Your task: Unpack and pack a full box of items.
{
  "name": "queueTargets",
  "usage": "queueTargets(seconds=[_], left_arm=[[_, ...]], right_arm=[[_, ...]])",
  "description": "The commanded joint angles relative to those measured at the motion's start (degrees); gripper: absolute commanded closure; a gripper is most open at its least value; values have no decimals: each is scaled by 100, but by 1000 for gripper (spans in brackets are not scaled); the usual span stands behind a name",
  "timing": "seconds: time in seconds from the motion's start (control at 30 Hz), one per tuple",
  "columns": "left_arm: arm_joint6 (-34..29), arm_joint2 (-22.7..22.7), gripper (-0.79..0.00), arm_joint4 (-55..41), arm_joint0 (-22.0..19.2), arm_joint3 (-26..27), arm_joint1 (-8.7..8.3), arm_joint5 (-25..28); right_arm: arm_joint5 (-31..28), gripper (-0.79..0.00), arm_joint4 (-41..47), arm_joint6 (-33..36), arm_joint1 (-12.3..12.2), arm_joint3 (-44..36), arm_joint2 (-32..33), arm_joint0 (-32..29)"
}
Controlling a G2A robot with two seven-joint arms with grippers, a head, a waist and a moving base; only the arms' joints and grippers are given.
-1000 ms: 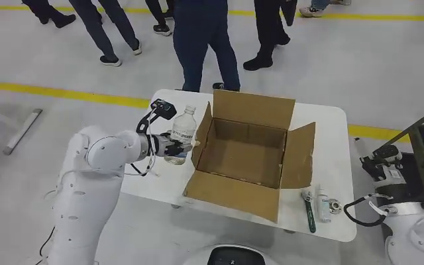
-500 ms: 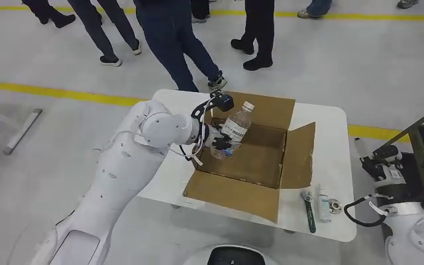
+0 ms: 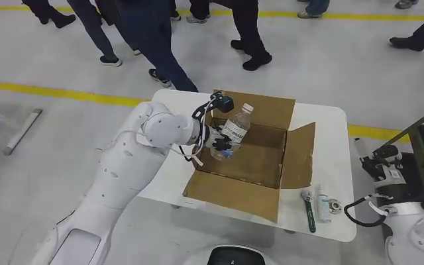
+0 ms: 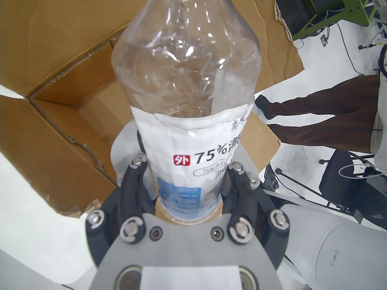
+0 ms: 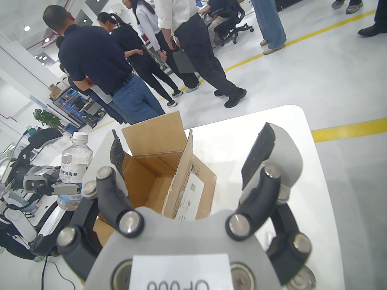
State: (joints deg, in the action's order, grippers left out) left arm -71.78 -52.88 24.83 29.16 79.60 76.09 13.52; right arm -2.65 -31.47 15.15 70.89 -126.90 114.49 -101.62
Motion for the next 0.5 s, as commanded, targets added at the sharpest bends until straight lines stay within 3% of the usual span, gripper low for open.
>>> queueTargets(seconds=[0.0, 0.47], left_arm=[[170, 115, 0, -4, 3, -125, 29, -30], [660, 1421, 0, -734, -759, -2486, 688, -466]], right_arm=[[0, -785, 0, 0, 0, 0, 0, 0], [0, -785, 0, 0, 0, 0, 0, 0]])
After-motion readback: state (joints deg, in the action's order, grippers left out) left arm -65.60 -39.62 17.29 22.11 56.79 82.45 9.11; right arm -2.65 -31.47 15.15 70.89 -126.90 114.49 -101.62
